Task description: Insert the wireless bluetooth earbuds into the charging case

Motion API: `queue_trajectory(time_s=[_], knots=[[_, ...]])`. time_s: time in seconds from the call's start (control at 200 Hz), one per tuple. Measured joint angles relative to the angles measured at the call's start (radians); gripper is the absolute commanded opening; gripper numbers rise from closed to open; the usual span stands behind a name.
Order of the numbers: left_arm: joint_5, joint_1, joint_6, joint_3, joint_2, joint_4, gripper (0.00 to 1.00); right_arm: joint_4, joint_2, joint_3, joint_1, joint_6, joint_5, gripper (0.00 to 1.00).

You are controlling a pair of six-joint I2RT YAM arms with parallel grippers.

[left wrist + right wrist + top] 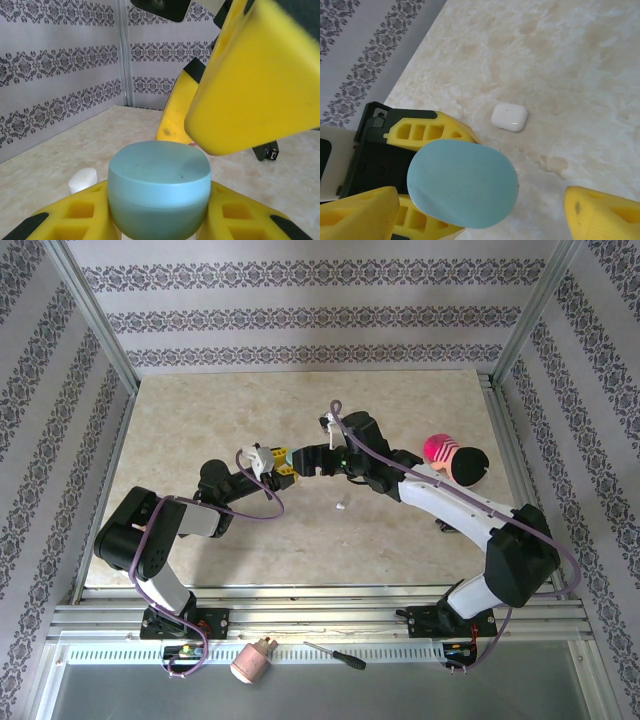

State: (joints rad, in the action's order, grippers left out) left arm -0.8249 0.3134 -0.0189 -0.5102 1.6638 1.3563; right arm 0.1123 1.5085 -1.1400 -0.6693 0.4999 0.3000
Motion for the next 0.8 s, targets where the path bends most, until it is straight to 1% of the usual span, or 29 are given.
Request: queue_trajectory(time_s=[0.16,0.28,0.45,0.635,0.8], knots=[[0.000,0.000,-0.014,-0.001,0.000,0.002,0.18,-0.041,0.023,0.000,0.002,0.035,0.063,0.83],[0.000,0.000,-0.016,-0.001,0.000,0.006,0.17,-0.091,0.054,0.000,0.010,0.082,0.123,0.78],[0.010,0.000,-0.024,-0.001,-0.003,0.007,0.18,-0.196,0.090,0.016,0.035,0.183,0.215,0.73],[0.022,0.000,-0.026,-0.001,-0.005,0.021,0.18,-0.302,0.094,0.052,0.061,0.290,0.278,0.70],[0.034,0.000,-0.023,-0.001,-0.005,0.026,0.18,-0.440,0.106,0.103,0.085,0.414,0.331,0.64]])
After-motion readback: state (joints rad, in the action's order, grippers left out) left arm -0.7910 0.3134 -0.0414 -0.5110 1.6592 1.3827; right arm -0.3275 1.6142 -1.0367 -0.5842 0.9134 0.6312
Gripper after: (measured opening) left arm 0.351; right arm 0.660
